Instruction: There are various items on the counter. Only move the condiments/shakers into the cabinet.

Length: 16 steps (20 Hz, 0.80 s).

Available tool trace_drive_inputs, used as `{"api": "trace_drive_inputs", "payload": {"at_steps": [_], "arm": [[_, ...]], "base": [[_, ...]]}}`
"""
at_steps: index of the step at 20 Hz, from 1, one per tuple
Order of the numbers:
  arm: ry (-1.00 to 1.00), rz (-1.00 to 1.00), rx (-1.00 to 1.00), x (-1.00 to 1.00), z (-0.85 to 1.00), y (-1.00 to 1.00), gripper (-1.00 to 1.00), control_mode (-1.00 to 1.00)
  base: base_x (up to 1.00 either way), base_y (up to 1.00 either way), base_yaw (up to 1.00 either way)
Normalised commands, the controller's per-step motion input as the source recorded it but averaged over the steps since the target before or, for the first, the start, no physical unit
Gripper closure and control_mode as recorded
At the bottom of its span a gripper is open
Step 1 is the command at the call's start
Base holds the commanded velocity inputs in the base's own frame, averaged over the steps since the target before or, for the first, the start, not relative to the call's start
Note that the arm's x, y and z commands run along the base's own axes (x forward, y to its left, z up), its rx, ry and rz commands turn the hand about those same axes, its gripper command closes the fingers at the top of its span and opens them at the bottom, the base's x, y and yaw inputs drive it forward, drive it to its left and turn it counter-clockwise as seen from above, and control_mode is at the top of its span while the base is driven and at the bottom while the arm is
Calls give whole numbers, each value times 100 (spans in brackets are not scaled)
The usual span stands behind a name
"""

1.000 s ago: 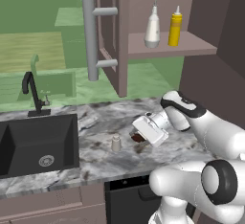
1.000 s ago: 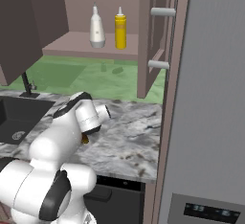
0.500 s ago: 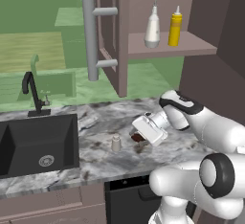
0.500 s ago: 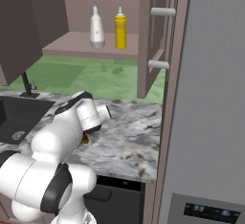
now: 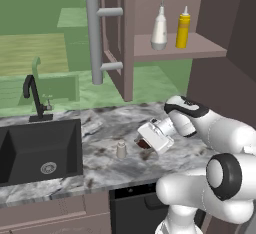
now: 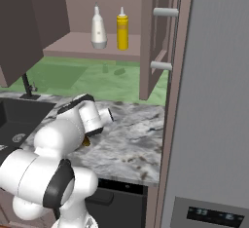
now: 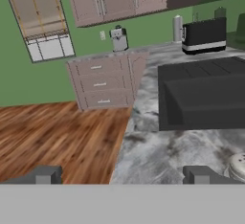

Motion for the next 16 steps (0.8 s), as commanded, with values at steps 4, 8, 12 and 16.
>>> {"api": "trace_drive_inputs", "payload": {"at_steps": [4, 8, 12, 16], "arm": [[0, 0, 0, 16, -10, 0, -100, -100], [0, 0, 0, 14, -4, 0, -100, -100], [2, 0, 0, 20, -4, 6, -100, -100], [4, 0, 0, 17, -6, 14, -100, -100]], "base": [[0, 0, 0], [0, 0, 0], [0, 0, 0], [0, 0, 0]]}}
